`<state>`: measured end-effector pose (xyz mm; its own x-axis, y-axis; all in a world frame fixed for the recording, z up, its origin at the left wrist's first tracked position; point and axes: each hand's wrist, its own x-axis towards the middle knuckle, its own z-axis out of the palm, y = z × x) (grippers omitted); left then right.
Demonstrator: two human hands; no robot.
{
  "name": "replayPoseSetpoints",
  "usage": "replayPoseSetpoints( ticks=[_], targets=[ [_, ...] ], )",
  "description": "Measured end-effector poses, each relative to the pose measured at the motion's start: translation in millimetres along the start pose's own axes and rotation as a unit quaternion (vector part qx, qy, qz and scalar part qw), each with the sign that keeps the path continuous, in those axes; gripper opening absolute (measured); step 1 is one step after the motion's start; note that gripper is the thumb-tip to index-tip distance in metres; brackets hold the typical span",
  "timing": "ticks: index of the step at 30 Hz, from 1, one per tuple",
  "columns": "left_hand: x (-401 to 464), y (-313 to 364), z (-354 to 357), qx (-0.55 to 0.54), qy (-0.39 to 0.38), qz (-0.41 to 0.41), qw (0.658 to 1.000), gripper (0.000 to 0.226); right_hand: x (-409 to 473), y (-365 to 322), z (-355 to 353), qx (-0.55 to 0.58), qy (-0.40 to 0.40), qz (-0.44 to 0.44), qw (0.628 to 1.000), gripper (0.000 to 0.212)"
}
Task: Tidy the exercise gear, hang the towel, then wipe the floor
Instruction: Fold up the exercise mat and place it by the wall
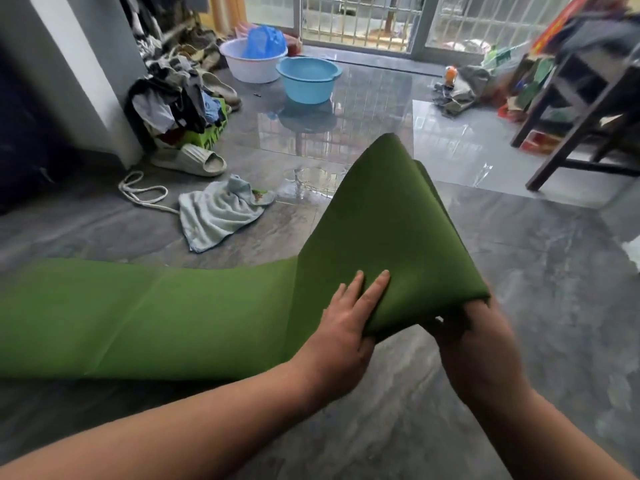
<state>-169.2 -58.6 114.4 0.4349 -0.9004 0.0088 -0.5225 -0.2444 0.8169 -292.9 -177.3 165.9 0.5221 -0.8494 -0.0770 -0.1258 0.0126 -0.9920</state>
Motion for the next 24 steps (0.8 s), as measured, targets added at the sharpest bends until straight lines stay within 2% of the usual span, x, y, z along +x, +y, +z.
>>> replayPoseSetpoints(
  ticks=[3,5,7,8,10,11,14,15,17,20,24],
  targets=[
    [4.8,-1.3,15.2,0.027,-0.034,-0.007,0.999,0.091,3.5,23.0,-22.6,0.036,-0.048,0.026,0.998,0.037],
    [7.2,-7.8,33.3,0.036,-0.063,-0.015,0.997,0.090,-0.8,35.8,-30.1,0.109,-0.024,0.036,0.993,0.043],
    [8.4,-11.5,52.9,0.042,-0.097,-0.019,0.994,0.087,-8.4,49.4,-39.4,0.065,-0.001,0.049,0.997,0.049],
    [9.1,-11.7,62.2,0.042,-0.110,-0.017,0.993,0.086,-11.4,55.8,-44.4,0.071,0.006,0.060,0.996,0.046],
    [10.1,-8.4,79.1,0.027,-0.129,-0.015,0.991,0.087,-13.7,63.3,-50.9,0.156,0.017,0.126,0.980,0.034],
    [11.2,-5.1,86.7,0.019,-0.134,-0.011,0.991,0.087,-15.7,67.9,-55.3,0.184,0.009,0.122,0.975,0.034],
    [19.5,10.2,106.8,-0.009,-0.147,0.010,0.989,0.086,-27.0,63.5,-64.9,0.115,0.069,0.000,0.991,0.049],
    [23.2,16.8,112.6,-0.019,-0.154,0.020,0.988,0.085,-29.7,61.2,-67.8,0.129,0.090,-0.023,0.987,0.052],
    [28.9,31.0,122.6,-0.033,-0.178,0.044,0.983,0.082,-32.3,60.4,-75.2,0.126,0.129,-0.051,0.982,0.055],
    [31.4,45.5,134.2,-0.006,-0.202,0.084,0.976,0.085,-29.4,61.8,-84.1,0.048,0.191,-0.069,0.978,0.061],
    [30.8,43.7,116.8,0.089,-0.177,0.130,0.971,0.097,-31.1,63.4,-77.1,-0.013,0.186,-0.106,0.977,0.052]
  ],
)
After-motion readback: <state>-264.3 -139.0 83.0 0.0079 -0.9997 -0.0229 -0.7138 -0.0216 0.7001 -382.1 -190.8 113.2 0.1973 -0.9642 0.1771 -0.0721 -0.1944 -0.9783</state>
